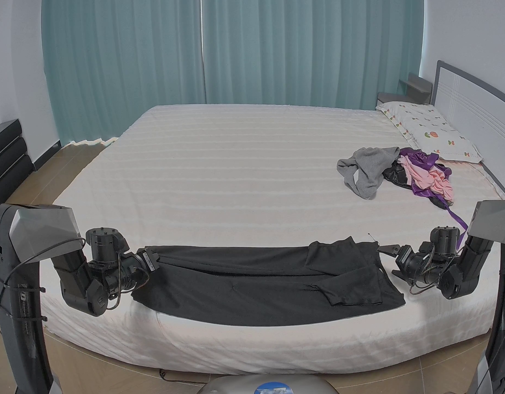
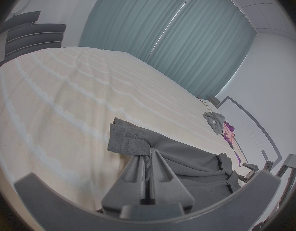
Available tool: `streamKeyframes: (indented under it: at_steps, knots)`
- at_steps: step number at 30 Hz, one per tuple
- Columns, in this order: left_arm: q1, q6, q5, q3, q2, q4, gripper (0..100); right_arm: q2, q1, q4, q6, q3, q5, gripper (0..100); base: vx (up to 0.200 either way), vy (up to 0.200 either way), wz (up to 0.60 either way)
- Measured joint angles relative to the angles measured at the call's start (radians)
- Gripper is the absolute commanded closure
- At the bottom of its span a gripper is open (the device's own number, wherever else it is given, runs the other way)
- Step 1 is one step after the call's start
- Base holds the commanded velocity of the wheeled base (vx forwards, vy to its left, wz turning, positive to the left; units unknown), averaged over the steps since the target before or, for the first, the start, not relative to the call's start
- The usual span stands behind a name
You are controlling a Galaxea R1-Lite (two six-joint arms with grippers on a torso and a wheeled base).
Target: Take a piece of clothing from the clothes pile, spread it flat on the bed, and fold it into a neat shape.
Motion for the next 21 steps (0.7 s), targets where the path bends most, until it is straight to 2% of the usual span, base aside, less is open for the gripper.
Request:
streamKeyframes:
  at_steps: [3, 12, 21]
  knots:
    - [-0.003, 0.0, 0.0, 0.0, 0.0, 0.0, 100, 0.0, 0.0, 0.0, 0.0, -0.001, 0.001, 0, -0.2, 0.0, 0.0]
    - [-0.007, -0.005, -0.003, -0.021, 0.0, 0.007, 100, 0.0, 0.0, 0.0, 0.003, -0.003, 0.0, 0, 0.0, 0.0, 0.0]
    - [-0.034, -0.021, 0.0, -0.043, -0.005, 0.01, 100, 0.0, 0.001, 0.0, 0.006, -0.003, 0.001, 0, 0.0, -0.2, 0.0]
